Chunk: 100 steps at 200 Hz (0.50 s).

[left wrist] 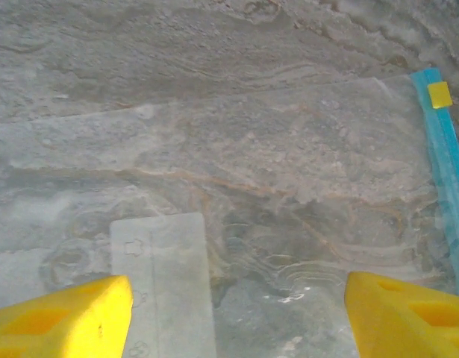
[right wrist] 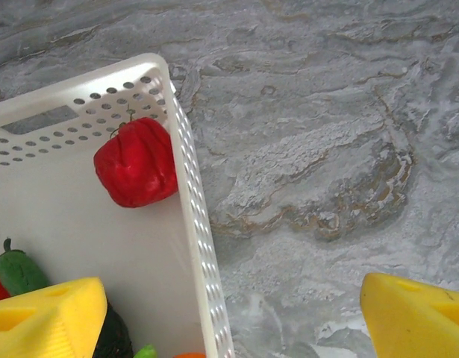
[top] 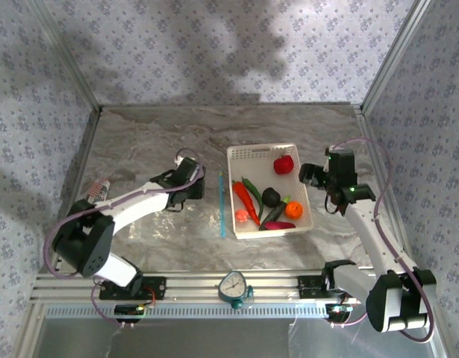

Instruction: Place the food in the zip-top bag and seal the zipper

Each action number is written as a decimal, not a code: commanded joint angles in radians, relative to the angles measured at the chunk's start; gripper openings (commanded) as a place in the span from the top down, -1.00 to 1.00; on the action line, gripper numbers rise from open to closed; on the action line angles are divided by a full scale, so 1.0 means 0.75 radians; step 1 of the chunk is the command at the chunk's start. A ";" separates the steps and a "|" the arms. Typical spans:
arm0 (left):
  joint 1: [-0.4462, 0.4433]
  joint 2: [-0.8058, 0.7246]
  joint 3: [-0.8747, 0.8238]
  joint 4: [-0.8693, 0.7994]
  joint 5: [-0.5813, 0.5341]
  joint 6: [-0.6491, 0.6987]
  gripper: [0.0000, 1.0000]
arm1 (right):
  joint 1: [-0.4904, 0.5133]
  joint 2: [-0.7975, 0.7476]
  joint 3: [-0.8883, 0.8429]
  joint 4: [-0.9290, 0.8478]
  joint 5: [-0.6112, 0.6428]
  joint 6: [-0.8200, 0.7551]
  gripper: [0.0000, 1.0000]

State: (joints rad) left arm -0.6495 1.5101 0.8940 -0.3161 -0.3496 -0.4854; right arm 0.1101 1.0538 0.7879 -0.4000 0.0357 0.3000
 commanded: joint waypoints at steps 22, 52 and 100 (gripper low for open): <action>-0.080 0.090 0.138 -0.075 0.000 -0.065 -0.51 | 0.025 -0.002 0.057 -0.061 -0.024 0.021 -0.81; -0.136 0.105 0.141 -0.111 0.053 -0.104 -0.52 | 0.026 -0.004 0.070 -0.080 -0.028 0.015 -0.82; -0.185 0.159 0.131 -0.030 0.156 -0.112 -0.52 | 0.029 -0.018 0.064 -0.080 -0.042 0.021 -0.82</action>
State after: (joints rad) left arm -0.7765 1.5978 0.9764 -0.3481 -0.2863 -0.5537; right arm 0.1265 1.0538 0.8070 -0.4335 0.0204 0.3000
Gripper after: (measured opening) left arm 0.760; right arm 0.910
